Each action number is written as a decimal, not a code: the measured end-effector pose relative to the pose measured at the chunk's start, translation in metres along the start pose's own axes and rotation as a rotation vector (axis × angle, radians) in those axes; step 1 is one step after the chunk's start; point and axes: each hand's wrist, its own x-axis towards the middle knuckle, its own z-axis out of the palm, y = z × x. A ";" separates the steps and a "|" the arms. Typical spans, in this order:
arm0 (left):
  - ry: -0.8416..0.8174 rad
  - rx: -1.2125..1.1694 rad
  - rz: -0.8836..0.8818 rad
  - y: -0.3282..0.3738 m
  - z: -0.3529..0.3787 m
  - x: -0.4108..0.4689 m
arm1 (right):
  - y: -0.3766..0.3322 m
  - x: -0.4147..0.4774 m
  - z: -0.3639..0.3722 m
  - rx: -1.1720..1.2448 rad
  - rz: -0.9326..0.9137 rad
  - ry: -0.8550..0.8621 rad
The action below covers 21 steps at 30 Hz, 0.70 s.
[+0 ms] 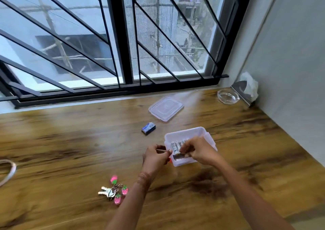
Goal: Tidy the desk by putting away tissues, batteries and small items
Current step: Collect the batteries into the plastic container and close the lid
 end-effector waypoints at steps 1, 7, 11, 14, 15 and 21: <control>-0.005 0.005 0.008 0.001 0.000 -0.001 | 0.002 0.000 0.001 0.019 -0.002 0.020; -0.015 0.008 0.010 0.000 -0.007 -0.002 | 0.003 -0.002 -0.006 0.113 -0.049 0.252; -0.005 -0.030 -0.031 -0.008 -0.024 -0.003 | 0.012 -0.003 -0.025 0.240 -0.047 0.426; 0.025 -0.054 -0.066 -0.016 -0.043 -0.002 | 0.025 0.001 -0.037 0.295 0.000 0.490; 0.034 -0.061 -0.075 -0.018 -0.050 -0.002 | 0.028 0.002 -0.038 0.308 0.012 0.502; 0.053 -0.098 -0.109 -0.026 -0.084 -0.003 | 0.032 0.011 -0.031 0.364 0.045 0.477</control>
